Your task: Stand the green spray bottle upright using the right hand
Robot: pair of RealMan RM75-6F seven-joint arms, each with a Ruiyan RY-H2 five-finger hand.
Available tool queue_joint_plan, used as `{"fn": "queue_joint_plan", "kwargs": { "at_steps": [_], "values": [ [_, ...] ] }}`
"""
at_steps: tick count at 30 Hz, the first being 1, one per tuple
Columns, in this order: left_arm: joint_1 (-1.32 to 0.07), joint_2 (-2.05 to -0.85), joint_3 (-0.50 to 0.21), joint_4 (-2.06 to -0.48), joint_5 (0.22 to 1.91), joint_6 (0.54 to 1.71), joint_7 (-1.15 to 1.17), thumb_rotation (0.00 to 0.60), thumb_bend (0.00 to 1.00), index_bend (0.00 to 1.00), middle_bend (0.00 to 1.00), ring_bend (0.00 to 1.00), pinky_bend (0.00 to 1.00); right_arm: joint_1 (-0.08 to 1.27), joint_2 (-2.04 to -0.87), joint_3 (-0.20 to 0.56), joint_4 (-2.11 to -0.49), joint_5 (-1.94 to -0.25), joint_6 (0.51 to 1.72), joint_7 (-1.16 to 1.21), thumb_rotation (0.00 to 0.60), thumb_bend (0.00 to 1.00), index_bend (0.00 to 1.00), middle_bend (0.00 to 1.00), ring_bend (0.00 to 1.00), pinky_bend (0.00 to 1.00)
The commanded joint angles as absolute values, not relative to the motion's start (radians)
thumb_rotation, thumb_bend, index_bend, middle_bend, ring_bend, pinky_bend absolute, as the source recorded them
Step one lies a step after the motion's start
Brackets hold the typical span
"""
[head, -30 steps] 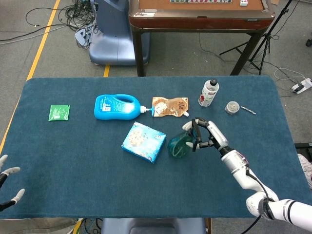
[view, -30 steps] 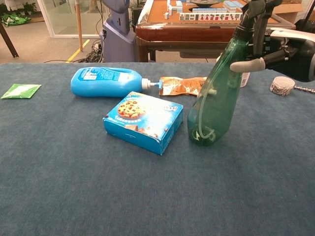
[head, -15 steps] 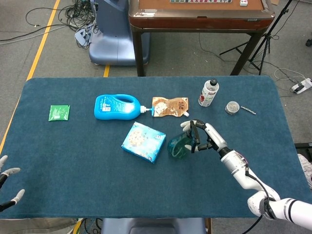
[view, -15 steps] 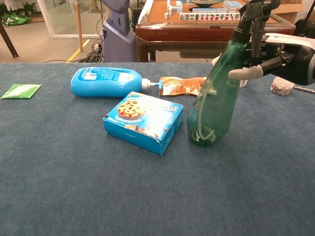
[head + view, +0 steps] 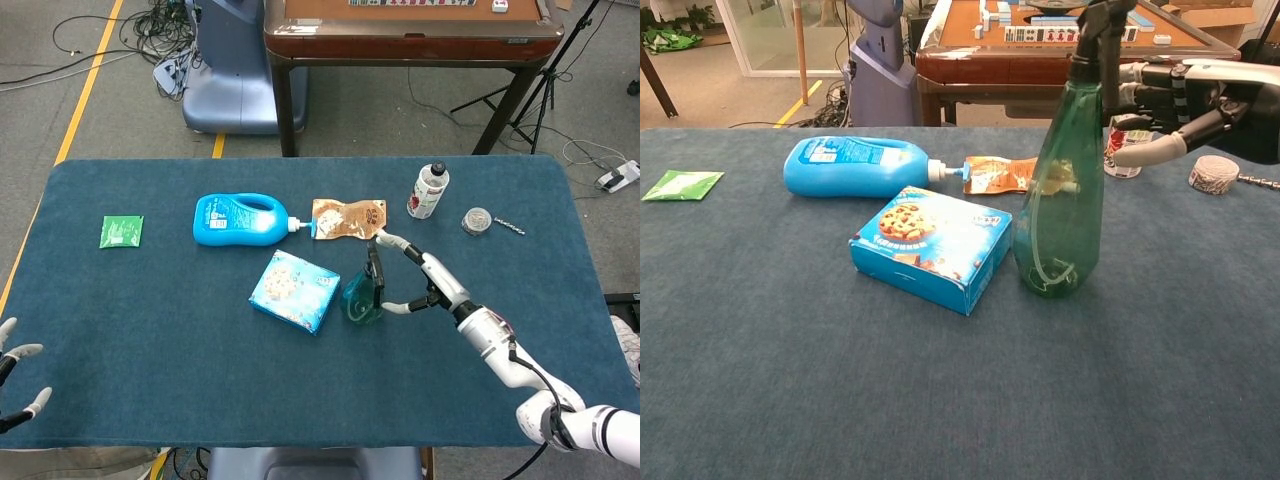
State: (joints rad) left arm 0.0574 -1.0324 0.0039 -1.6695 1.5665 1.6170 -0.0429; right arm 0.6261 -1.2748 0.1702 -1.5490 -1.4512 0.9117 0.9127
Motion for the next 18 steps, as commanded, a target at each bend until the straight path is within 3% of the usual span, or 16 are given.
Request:
{"fn": "queue_joint_plan", "kwargs": {
  "at_steps": [1, 12, 18],
  "values": [
    [0.057, -1.033, 0.004, -1.669, 1.567, 1.617, -0.042, 0.6, 0.26, 0.31, 0.05, 0.05, 0.03, 0.625, -1.267, 0.167, -1.555, -1.454, 0.916, 0.908, 0.6, 0.0, 0.09, 0.1, 0.01, 0.0],
    [0.058, -1.032, 0.002, -1.667, 1.561, 1.618, -0.044, 0.6, 0.26, 0.31, 0.05, 0.05, 0.03, 0.589, -1.199, 0.137, -1.595, -1.456, 0.962, 0.764, 0.6, 0.0, 0.09, 0.1, 0.01, 0.0],
    [0.057, -1.034, -0.002, -1.664, 1.557, 1.618, -0.047, 0.6, 0.26, 0.31, 0.05, 0.05, 0.03, 0.507, -1.125, 0.113, -1.691, -1.432, 1.068, 0.569, 0.6, 0.19, 0.09, 0.15, 0.02, 0.0]
  ]
}}
